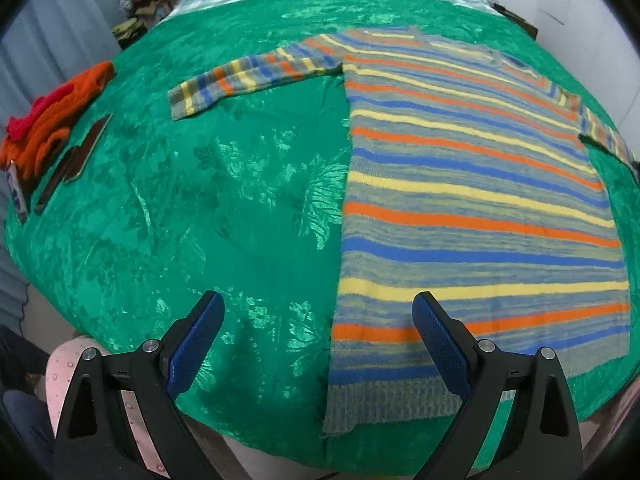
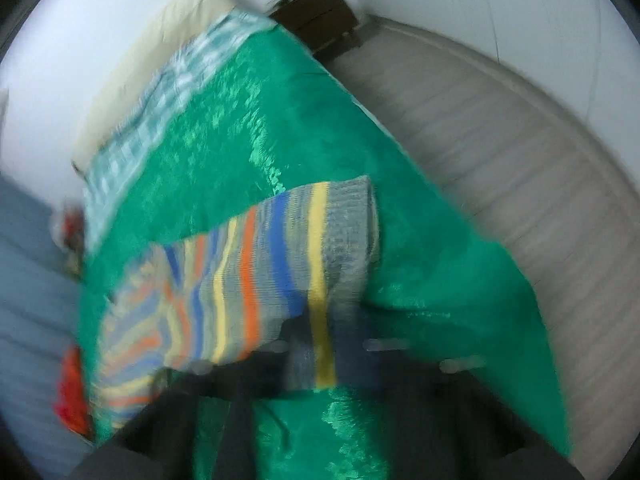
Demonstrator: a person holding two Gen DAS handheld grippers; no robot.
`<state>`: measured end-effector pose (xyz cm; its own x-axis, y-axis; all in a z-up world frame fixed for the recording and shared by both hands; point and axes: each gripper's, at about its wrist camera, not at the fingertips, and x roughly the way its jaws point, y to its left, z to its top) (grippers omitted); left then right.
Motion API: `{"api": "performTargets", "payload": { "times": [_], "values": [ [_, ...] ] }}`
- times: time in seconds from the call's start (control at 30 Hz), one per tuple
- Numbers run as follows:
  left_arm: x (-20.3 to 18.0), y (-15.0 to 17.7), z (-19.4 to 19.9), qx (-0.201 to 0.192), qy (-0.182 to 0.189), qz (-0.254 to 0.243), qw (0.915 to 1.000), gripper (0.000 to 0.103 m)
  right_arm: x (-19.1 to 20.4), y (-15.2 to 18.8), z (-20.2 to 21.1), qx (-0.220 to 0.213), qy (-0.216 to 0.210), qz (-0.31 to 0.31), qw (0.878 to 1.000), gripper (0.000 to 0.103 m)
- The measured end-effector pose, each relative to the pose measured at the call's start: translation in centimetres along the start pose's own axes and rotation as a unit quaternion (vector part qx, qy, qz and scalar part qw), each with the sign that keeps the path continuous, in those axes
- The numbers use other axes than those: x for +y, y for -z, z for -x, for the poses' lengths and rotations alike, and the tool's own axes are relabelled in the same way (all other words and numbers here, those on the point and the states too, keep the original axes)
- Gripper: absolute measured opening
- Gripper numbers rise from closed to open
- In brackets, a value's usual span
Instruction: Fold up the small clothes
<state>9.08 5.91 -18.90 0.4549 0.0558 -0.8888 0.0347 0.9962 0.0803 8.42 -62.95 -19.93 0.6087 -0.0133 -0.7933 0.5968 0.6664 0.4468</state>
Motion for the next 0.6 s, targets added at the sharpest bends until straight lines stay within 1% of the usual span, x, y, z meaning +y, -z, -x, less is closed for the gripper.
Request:
{"api": "performTargets", "payload": {
  "times": [0.03,0.1,0.2,0.27,0.3,0.37,0.43,0.47,0.5,0.57,0.6],
  "values": [
    [0.1,0.1,0.1,-0.004,-0.001,0.002,1.0,0.096,-0.1,0.1,0.6,-0.011,0.013,-0.005,1.0,0.005],
    [0.2,0.1,-0.2,-0.004,0.0,0.004,1.0,0.096,0.0,0.6,1.0,-0.02,0.074,0.004,0.997,0.004],
    [0.4,0.4,-0.7,0.001,0.001,0.004,1.0,0.096,1.2,1.0,0.5,-0.018,0.109,0.031,0.993,0.004],
    [0.8,0.5,-0.7,-0.005,0.001,0.006,1.0,0.096,2.9,0.8,1.1,-0.033,0.129,0.055,0.99,0.004],
    [1.0,0.7,-0.7,-0.008,0.001,0.007,0.9999,0.096,3.9,0.8,1.9,-0.043,0.127,0.068,0.989,0.004],
    [1.4,1.0,-1.1,-0.01,0.002,0.009,0.9999,0.096,6.7,0.8,3.8,-0.068,0.092,0.09,0.989,0.004],
    [1.7,1.3,-1.7,-0.005,0.007,0.014,0.9999,0.096,11.9,1.1,5.8,-0.081,0.021,0.127,0.988,0.004],
    [1.8,1.5,-2.0,-0.002,0.01,0.016,0.9998,0.096,14.3,1.3,6.2,-0.08,-0.007,0.144,0.986,0.005],
    [2.0,1.5,-2.3,0.004,0.012,0.021,0.9997,0.096,17.5,1.6,6.5,-0.074,-0.04,0.168,0.982,0.005],
    [2.4,1.7,-2.6,0.004,0.015,0.028,0.9995,0.096,23.6,2.8,5.7,-0.051,-0.103,0.205,0.972,0.005],
    [2.6,1.7,-2.5,0.001,0.016,0.031,0.9994,0.096,25.7,3.3,5.1,-0.042,-0.118,0.218,0.968,0.005]
  ]
}}
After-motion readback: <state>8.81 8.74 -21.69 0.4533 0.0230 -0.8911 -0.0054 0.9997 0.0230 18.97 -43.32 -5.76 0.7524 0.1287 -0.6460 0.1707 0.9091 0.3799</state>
